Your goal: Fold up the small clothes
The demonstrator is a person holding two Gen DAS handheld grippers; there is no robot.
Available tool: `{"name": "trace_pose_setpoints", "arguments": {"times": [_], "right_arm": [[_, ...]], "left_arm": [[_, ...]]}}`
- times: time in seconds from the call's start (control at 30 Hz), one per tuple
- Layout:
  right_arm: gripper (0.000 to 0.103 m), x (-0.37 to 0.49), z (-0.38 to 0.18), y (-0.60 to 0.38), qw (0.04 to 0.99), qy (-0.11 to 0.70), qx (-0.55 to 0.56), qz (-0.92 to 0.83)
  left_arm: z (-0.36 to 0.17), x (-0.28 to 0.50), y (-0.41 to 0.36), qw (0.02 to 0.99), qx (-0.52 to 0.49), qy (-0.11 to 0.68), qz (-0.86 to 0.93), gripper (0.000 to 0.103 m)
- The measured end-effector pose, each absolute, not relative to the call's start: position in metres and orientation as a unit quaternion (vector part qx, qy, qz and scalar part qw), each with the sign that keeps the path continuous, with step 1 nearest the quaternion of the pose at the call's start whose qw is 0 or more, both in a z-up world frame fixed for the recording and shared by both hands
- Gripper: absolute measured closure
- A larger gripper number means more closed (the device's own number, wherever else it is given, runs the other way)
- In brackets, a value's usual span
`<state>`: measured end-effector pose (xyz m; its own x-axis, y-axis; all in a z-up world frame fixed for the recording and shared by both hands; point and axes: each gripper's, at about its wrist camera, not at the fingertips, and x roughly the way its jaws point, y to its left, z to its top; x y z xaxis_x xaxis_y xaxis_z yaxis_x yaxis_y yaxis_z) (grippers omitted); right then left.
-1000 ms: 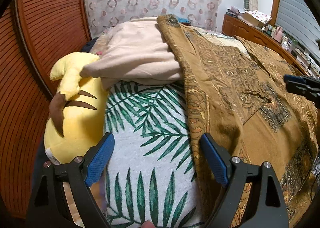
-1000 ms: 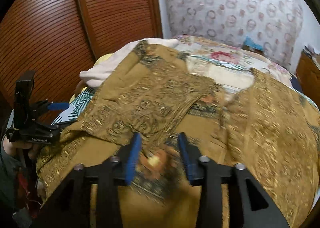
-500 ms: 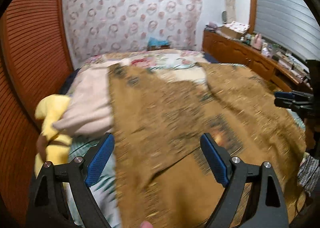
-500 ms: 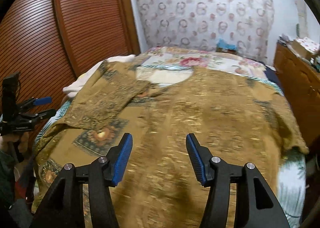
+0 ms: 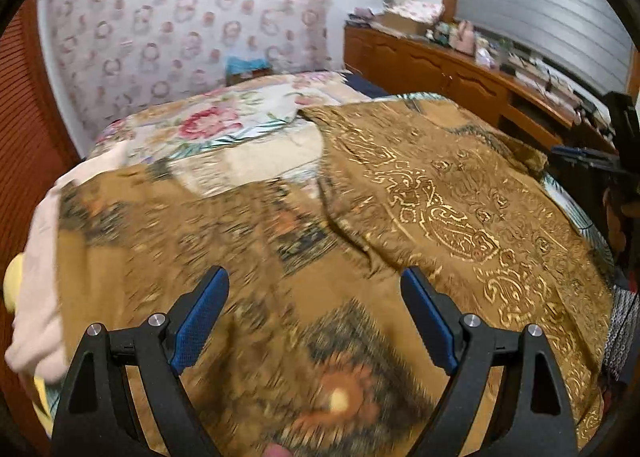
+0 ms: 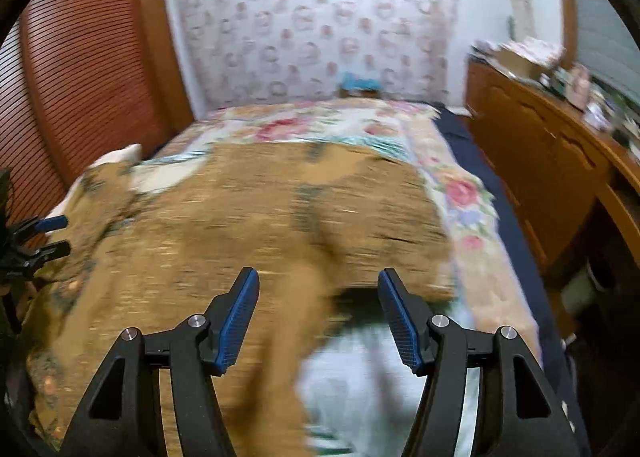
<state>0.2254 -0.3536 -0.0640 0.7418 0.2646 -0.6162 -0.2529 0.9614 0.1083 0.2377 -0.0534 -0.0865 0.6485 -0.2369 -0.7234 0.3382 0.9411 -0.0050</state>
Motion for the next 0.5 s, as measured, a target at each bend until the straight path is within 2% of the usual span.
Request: {"name": "trace_pose_setpoints", "arguments": {"times": [0.5], "right_arm": [[0.039, 0.288, -0.071, -0.357, 0.914, 0.382, 0.052, 0.122]], "left_arm": [[-0.118, 0.260, -0.086, 0.881, 0.087, 0.427, -0.184, 0.012]]}}
